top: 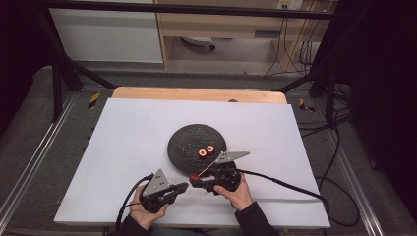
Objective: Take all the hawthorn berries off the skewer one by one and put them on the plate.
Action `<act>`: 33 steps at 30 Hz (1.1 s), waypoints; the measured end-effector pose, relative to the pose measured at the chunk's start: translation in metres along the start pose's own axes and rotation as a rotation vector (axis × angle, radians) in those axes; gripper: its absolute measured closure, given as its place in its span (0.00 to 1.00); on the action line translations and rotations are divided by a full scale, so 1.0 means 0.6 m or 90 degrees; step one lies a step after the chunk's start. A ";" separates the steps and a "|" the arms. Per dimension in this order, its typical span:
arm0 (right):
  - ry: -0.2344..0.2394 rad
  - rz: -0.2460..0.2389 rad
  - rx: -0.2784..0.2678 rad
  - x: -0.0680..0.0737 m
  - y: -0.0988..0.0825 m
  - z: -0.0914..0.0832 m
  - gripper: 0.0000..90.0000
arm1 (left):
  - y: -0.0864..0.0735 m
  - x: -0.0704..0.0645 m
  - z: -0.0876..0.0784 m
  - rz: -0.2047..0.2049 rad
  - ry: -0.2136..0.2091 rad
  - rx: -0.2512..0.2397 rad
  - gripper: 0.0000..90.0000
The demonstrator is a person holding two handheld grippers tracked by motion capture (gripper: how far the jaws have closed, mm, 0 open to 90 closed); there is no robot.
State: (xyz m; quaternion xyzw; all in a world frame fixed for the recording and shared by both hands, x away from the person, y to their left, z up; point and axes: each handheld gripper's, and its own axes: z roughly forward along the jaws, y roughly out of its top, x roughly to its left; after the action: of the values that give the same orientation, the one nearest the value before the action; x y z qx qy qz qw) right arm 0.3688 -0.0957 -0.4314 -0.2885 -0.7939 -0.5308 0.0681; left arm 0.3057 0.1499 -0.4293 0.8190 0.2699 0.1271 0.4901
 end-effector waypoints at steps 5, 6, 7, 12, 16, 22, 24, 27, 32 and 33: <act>0.018 0.008 0.010 -0.001 -0.001 0.001 0.66 | 0.000 0.000 0.000 0.001 -0.001 0.001 0.98; 0.022 0.011 0.011 -0.001 -0.001 0.001 0.67 | 0.000 0.000 0.000 0.001 -0.001 0.000 0.98; 0.023 0.012 0.011 -0.001 0.000 0.001 0.67 | 0.000 0.000 0.000 0.001 -0.001 0.000 0.98; 0.027 0.013 0.010 -0.001 0.001 -0.001 0.67 | 0.000 0.000 -0.002 0.002 -0.002 -0.004 0.98; 0.024 0.014 0.009 -0.001 0.004 -0.004 0.68 | 0.001 0.000 -0.004 0.004 -0.002 -0.006 0.98; 0.015 0.008 0.005 -0.002 0.008 -0.010 0.68 | 0.000 0.001 -0.007 0.005 0.002 -0.006 0.98; 0.010 0.007 0.001 -0.003 0.010 -0.012 0.68 | 0.000 0.002 -0.009 0.004 0.002 -0.007 0.98; 0.004 0.006 -0.005 -0.005 0.013 -0.017 0.68 | 0.000 0.003 -0.011 0.003 0.002 -0.009 0.98; -0.010 0.003 -0.015 -0.009 0.020 -0.028 0.68 | 0.000 0.004 -0.014 0.002 0.002 -0.013 0.98; -0.011 0.006 -0.017 -0.009 0.021 -0.031 0.68 | 0.000 0.004 -0.015 0.003 0.002 -0.014 0.98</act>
State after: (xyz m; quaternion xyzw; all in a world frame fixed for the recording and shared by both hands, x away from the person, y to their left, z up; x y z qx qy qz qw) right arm 0.3765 -0.1107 -0.4155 -0.2980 -0.7859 -0.5385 0.0596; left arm 0.3035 0.1579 -0.4251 0.8142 0.2674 0.1322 0.4981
